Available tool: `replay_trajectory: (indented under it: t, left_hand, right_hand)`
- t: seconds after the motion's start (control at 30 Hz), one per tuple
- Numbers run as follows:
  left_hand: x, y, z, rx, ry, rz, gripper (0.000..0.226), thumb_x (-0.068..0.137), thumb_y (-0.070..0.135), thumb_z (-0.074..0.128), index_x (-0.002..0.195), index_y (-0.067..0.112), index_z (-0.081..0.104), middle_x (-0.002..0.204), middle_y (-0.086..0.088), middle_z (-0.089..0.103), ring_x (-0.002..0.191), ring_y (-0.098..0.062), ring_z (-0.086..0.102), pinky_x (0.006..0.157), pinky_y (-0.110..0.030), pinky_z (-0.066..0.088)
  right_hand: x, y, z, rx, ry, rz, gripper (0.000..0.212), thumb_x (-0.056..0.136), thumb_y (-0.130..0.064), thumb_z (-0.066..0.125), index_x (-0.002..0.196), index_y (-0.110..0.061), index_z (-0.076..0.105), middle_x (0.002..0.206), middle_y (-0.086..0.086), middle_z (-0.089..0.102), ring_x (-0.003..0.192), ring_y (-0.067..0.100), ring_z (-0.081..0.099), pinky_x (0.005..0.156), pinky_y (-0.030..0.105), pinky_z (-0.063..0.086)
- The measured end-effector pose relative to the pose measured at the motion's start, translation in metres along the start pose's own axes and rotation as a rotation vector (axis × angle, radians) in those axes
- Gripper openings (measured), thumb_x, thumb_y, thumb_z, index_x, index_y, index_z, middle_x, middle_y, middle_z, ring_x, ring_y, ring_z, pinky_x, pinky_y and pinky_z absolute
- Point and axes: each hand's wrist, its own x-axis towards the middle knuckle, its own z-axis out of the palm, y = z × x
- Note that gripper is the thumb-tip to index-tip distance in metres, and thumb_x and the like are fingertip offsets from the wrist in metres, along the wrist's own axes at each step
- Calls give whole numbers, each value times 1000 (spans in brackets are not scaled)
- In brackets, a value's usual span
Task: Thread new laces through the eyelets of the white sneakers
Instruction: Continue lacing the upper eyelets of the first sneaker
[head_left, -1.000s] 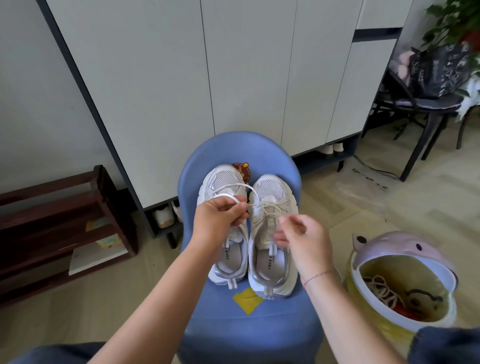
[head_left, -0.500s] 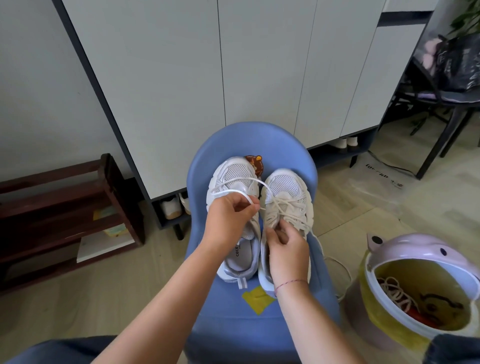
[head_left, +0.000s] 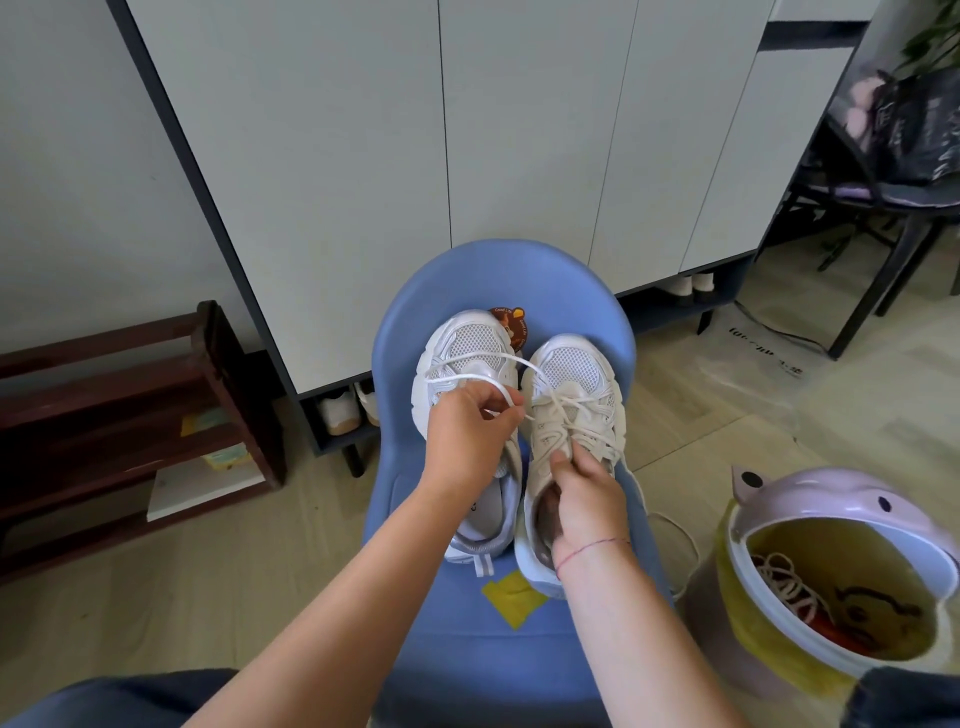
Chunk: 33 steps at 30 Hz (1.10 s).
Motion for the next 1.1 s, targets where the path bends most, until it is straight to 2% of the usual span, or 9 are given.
replay_trajectory:
  t: [0.1, 0.17, 0.27, 0.37, 0.5, 0.67, 0.83, 0.97, 1.1]
  left_hand:
    - [0, 2, 5, 16, 0, 7, 14, 87, 14, 67, 75, 21, 68, 86, 14, 69, 59, -1, 55, 56, -19, 42]
    - [0, 3, 8, 38, 1, 14, 14, 87, 16, 67, 77, 25, 68, 85, 12, 70, 54, -4, 53, 54, -22, 42]
    - [-2, 5, 12, 94, -6, 29, 10, 87, 19, 67, 80, 26, 69, 88, 10, 71, 49, -2, 48, 58, -25, 43]
    - [-3, 10, 19, 187, -2, 41, 7, 88, 22, 66, 89, 24, 73, 86, 8, 71, 56, -5, 52, 61, -25, 43]
    - [-1, 11, 24, 239, 13, 47, 9, 89, 21, 65, 92, 24, 73, 89, 8, 72, 81, -14, 63, 74, -30, 50]
    - [5, 7, 22, 281, -74, 69, 11, 89, 11, 62, 90, 18, 70, 87, 19, 63, 72, -1, 58, 64, -9, 42]
    - [11, 12, 19, 497, -166, 210, 20, 89, 6, 57, 90, 20, 71, 100, 5, 70, 92, -15, 63, 78, -27, 48]
    - [18, 14, 20, 598, -229, 305, 22, 86, 4, 56, 85, 20, 71, 98, 0, 70, 92, -19, 62, 74, -26, 45]
    - [22, 14, 14, 559, -301, 290, 24, 85, -3, 55, 86, 14, 72, 99, 1, 70, 95, -16, 62, 83, -27, 48]
  right_hand:
    - [8, 4, -6, 107, -35, 86, 30, 92, -3, 53, 100, -26, 70, 117, 7, 66, 110, 24, 61, 101, 44, 45]
    - [10, 2, -9, 199, -65, 112, 31, 94, 0, 49, 119, -12, 63, 118, 10, 64, 108, 25, 61, 93, 36, 51]
    - [9, 4, -11, 265, -89, 111, 34, 94, 2, 48, 125, -9, 58, 120, 11, 63, 108, 25, 61, 85, 29, 53]
    - [10, 8, -10, 268, -80, 106, 33, 94, 2, 49, 122, -10, 60, 122, 13, 63, 114, 27, 59, 99, 41, 46]
    - [12, 9, -13, 245, -83, 97, 29, 93, 0, 51, 111, -17, 65, 118, 11, 65, 112, 27, 61, 102, 45, 44]
    - [13, 12, -13, 213, -97, 58, 28, 92, -4, 54, 113, -18, 66, 116, 9, 67, 110, 26, 62, 102, 47, 45]
    - [12, 18, -10, 166, -102, 22, 26, 86, -13, 60, 105, -26, 71, 115, 5, 68, 111, 24, 62, 103, 47, 43]
    - [12, 17, -11, 115, -103, 0, 27, 88, -11, 57, 109, -22, 70, 112, 4, 70, 108, 23, 63, 102, 48, 44]
    - [8, 12, -12, 56, -158, -42, 33, 79, -21, 59, 110, -23, 70, 109, 1, 71, 108, 21, 64, 102, 48, 44]
